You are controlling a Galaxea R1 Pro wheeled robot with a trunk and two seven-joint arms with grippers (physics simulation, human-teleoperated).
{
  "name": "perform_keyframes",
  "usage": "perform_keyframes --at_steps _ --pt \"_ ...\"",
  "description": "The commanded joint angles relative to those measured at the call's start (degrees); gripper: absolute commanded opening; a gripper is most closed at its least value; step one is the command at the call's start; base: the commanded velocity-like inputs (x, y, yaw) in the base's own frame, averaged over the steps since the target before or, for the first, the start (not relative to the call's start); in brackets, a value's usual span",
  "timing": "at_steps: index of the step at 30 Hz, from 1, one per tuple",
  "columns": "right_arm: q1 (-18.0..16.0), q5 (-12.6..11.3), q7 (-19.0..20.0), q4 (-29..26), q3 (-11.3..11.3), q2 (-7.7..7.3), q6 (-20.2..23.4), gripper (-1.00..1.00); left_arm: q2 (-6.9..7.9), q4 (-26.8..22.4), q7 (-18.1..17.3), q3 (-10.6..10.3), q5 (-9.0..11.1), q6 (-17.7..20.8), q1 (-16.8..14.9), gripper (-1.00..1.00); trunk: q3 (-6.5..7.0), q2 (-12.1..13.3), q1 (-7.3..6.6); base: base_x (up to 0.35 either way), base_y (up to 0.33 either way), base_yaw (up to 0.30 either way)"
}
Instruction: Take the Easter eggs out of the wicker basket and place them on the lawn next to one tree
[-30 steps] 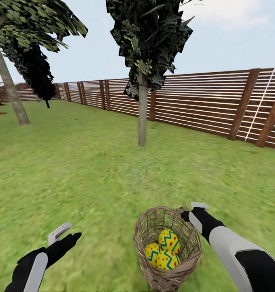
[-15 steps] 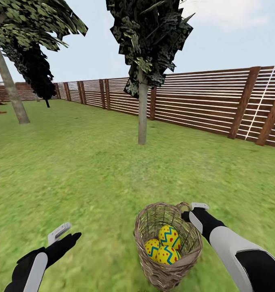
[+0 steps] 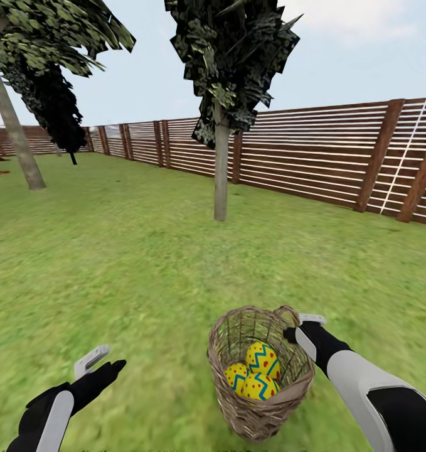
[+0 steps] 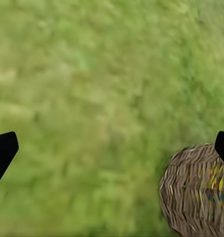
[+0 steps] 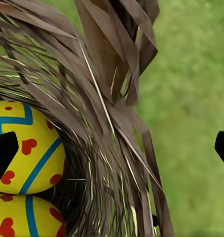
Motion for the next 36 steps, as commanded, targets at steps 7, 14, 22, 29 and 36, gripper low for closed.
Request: perform_keyframes --at_steps 7,14,22,29,36 --pt "-0.01 -0.57 -0.31 -0.13 0.49 -0.04 0.26 1.0 -0.11 -0.07 0.43 0.1 0.62 0.29 -0.04 1.0 -1.61 -0.12 0.17 0.0 0.0 0.0" --pt "-0.01 -0.57 -0.32 -0.13 0.49 -0.04 0.29 1.0 -0.13 -0.07 0.43 0.1 0.62 0.26 -0.04 1.0 -3.17 -0.22 0.35 0.0 0.0 0.0" --pt "-0.01 -0.57 -0.3 -0.13 0.49 -0.04 0.27 1.0 -0.13 -0.07 0.43 0.1 0.62 0.26 -0.01 1.0 -4.49 -0.3 0.5 0.0 0.0 0.0" --pt "-0.01 -0.57 -0.31 -0.13 0.49 -0.04 0.24 1.0 -0.13 -0.05 0.43 0.1 0.62 0.26 -0.02 1.0 -4.49 -0.3 0.5 0.0 0.0 0.0" --pt "-0.01 -0.55 -0.3 -0.13 0.5 -0.04 0.22 -1.0 -0.13 -0.07 0.35 0.1 0.62 0.26 -0.04 1.0 -4.49 -0.3 0.5 0.0 0.0 0.0"
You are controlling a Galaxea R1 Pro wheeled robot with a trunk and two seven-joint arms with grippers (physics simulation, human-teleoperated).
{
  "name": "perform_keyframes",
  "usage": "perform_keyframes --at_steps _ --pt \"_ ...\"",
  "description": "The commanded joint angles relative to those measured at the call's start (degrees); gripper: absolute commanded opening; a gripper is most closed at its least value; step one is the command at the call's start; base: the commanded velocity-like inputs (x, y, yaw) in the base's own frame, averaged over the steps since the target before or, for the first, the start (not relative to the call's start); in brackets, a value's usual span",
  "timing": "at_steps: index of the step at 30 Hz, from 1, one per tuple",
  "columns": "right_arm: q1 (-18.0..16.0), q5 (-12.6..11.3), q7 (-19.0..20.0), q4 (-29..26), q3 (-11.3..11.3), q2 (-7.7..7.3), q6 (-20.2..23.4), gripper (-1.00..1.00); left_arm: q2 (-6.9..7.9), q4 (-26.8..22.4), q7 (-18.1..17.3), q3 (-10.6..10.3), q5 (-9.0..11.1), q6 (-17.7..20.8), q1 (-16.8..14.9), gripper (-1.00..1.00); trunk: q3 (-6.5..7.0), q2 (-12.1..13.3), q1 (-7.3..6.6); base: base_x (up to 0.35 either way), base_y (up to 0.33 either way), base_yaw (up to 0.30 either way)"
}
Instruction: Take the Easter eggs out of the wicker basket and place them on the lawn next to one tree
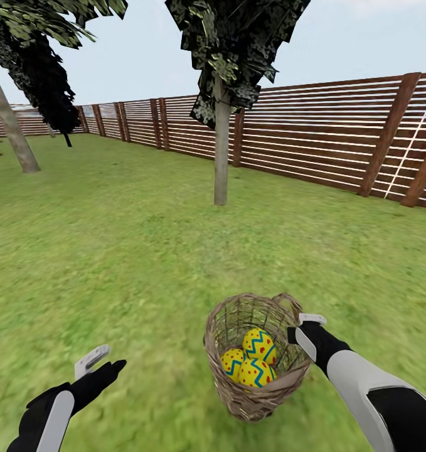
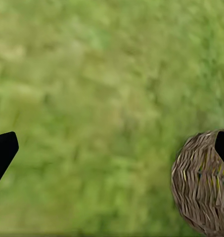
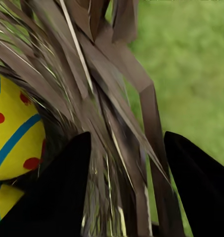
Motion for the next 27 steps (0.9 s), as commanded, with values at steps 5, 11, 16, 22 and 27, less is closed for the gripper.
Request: perform_keyframes --at_steps 5,11,16,22,27 --pt "0.0 -0.77 -0.32 -0.19 0.36 -0.04 0.18 -1.0 -0.05 -0.05 0.09 0.09 0.67 0.27 -0.04 1.0 -0.06 -0.02 -0.01 0.0 0.0 0.0" --pt "0.0 -0.77 -0.33 -0.21 0.35 -0.04 0.18 -1.0 -0.06 -0.01 -0.11 0.09 0.78 0.27 -0.03 1.0 -0.06 -0.02 -0.01 0.0 0.0 0.0" --pt "0.0 -0.77 -0.32 -0.19 0.37 -0.04 0.18 -1.0 -0.05 0.09 0.05 0.09 0.78 0.27 -0.02 1.0 -0.06 -0.02 -0.01 0.0 0.0 0.0" --pt "0.0 -0.77 -0.32 -0.21 0.35 -0.09 0.18 -1.0 -0.13 0.06 0.15 0.06 0.78 0.27 -0.04 1.0 -0.06 -0.02 -0.01 0.0 0.0 0.0" --pt "0.0 -0.77 -0.34 -0.21 0.37 -0.1 0.18 -1.0 -0.13 0.05 0.24 0.11 0.78 0.27 -0.03 1.0 -0.06 -0.02 -0.01 0.0 0.0 0.0"
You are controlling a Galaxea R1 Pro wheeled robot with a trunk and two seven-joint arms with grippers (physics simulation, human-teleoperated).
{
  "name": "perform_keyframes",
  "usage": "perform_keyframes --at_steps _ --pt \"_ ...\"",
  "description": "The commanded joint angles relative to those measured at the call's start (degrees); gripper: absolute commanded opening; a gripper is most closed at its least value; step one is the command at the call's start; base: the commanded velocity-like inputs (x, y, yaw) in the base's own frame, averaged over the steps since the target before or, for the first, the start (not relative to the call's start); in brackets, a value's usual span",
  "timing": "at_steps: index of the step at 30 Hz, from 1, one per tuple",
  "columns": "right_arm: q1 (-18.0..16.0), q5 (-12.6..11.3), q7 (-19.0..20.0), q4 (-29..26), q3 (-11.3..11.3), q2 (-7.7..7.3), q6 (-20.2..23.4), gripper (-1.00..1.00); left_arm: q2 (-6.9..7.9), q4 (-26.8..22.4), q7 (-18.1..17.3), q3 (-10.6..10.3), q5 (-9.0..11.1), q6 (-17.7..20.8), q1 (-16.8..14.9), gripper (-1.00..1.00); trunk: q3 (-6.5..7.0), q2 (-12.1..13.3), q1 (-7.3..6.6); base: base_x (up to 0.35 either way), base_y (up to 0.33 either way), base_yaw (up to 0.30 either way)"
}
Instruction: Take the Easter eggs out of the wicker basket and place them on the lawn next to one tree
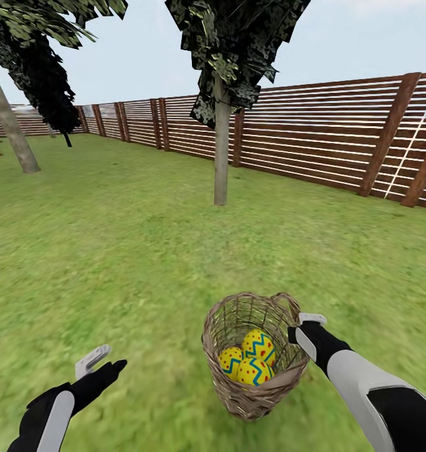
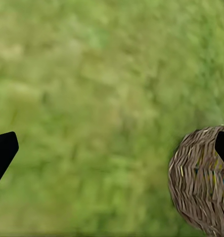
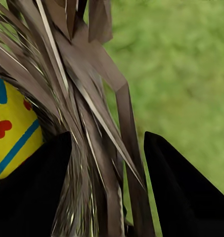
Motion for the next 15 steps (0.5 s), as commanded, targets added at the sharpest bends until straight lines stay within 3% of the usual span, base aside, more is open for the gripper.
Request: perform_keyframes --at_steps 1,15 --pt "0.02 -1.57 -0.26 -0.11 0.23 -0.05 0.18 -1.0 -0.04 -0.06 0.43 0.08 0.61 0.28 -0.05 1.0 -0.06 -0.02 -0.01 0.0 0.0 0.0" --pt "0.02 -1.57 -0.34 -0.11 0.22 -0.06 0.18 -1.0 -0.08 -0.02 0.29 -0.01 0.61 0.19 -0.05 1.0 3.04 0.17 -0.37 0.0 0.0 0.0"
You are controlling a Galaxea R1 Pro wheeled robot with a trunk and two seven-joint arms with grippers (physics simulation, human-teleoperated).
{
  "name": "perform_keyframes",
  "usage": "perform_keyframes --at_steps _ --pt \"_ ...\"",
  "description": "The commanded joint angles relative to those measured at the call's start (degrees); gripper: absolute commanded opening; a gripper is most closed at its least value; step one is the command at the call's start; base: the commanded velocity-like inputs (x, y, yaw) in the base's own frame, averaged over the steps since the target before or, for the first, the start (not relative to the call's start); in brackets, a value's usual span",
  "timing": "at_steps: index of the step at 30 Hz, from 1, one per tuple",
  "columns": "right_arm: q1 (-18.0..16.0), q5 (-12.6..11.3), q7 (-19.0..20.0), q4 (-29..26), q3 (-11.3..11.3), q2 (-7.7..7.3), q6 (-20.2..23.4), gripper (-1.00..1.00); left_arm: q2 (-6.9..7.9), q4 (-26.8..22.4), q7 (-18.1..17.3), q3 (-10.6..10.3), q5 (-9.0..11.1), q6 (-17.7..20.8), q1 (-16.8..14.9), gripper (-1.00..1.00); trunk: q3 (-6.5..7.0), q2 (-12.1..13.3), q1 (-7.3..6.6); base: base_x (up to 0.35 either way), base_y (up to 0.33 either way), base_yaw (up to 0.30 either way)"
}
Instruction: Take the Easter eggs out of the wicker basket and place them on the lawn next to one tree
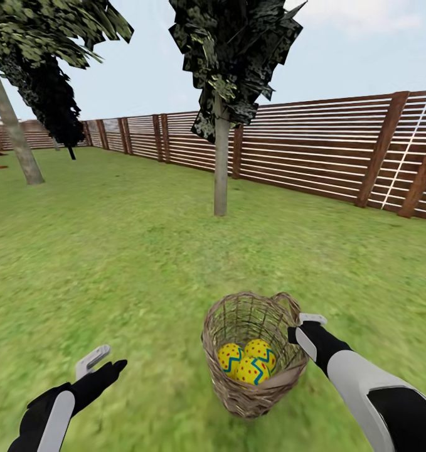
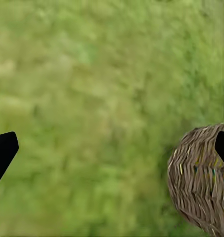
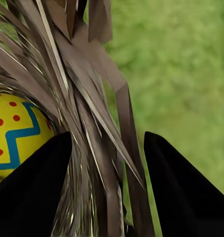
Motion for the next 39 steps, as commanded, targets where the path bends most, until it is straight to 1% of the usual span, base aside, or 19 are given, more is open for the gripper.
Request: perform_keyframes --at_steps 1,7,18,22,35,39 --pt "-0.01 -0.71 -0.3 -0.14 0.33 -0.04 0.29 -1.0 -0.03 -0.08 0.4 0.1 0.6 0.28 -0.04 1.0 0.17 -0.01 -0.04 0.0 0.0 0.0" --pt "-0.01 -0.66 -0.37 -0.16 0.38 -0.04 0.29 -1.0 -0.06 -0.07 0.3 0.1 0.6 0.28 -0.04 1.0 1.5 0.09 -0.2 0.0 0.0 0.0" --pt "-0.01 -0.69 -0.73 -0.25 0.41 0.3 0.38 -1.0 -0.03 -0.07 0.53 0.1 0.6 0.28 -0.04 1.0 3.48 4.5 -2.61 0.0 0.0 0.0" --pt "-0.01 -0.65 -0.8 -0.23 0.42 0.39 0.38 -1.0 -0.02 -0.08 0.59 0.11 0.54 0.28 -0.01 1.0 3.48 4.5 -2.61 0.0 0.0 0.089" --pt "-0.01 -0.62 -0.83 -0.23 0.42 0.4 0.38 -1.0 -0.07 -0.05 0.42 0.1 0.51 0.28 -0.04 1.0 3.48 4.5 -2.61 0.0 0.001 0.214" --pt "-0.01 -0.63 -0.83 -0.23 0.42 0.4 0.38 -1.0 -0.08 -0.03 0.31 0.1 0.59 0.28 -0.04 1.0 3.48 4.5 -2.61 0.155 0.176 0.19"
